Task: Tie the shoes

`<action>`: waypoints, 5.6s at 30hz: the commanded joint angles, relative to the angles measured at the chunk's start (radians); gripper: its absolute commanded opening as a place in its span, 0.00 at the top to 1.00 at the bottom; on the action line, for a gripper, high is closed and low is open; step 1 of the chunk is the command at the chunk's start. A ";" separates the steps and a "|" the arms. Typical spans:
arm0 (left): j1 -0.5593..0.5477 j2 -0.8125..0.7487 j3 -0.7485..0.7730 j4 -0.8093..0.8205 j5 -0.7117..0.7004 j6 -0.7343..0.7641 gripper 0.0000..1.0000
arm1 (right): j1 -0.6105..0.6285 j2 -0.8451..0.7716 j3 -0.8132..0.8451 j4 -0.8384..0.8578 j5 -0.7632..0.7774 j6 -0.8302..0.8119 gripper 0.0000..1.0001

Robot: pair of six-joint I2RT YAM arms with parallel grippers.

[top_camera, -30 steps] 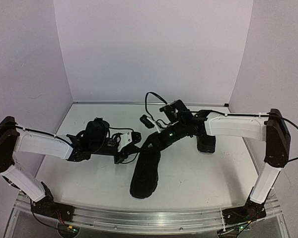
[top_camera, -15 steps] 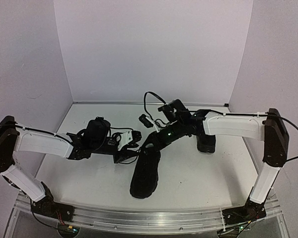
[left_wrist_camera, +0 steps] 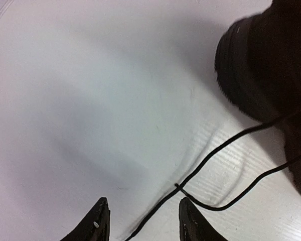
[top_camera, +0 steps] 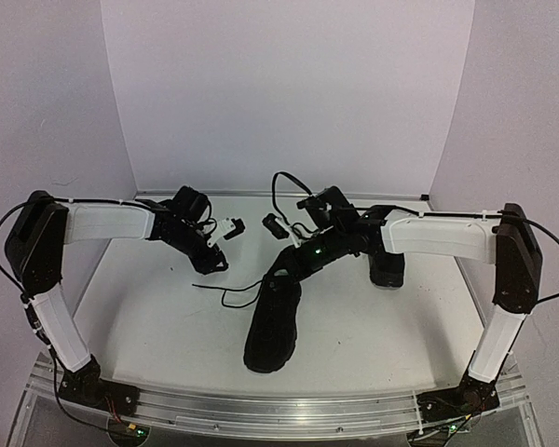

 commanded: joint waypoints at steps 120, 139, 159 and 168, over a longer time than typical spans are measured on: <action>-0.744 0.269 0.667 -0.330 0.142 0.372 0.80 | -0.077 0.033 0.010 0.057 -0.042 0.016 1.00; -0.594 -0.110 0.235 0.030 0.117 0.006 0.61 | -0.080 0.035 -0.001 0.106 -0.079 0.043 1.00; -0.221 -0.494 -0.314 0.420 -0.041 -0.406 0.63 | -0.019 0.105 0.082 0.122 -0.090 0.070 1.00; -0.176 -0.509 -0.361 0.492 -0.033 -0.475 0.64 | 0.014 0.162 0.145 0.119 -0.091 0.080 1.00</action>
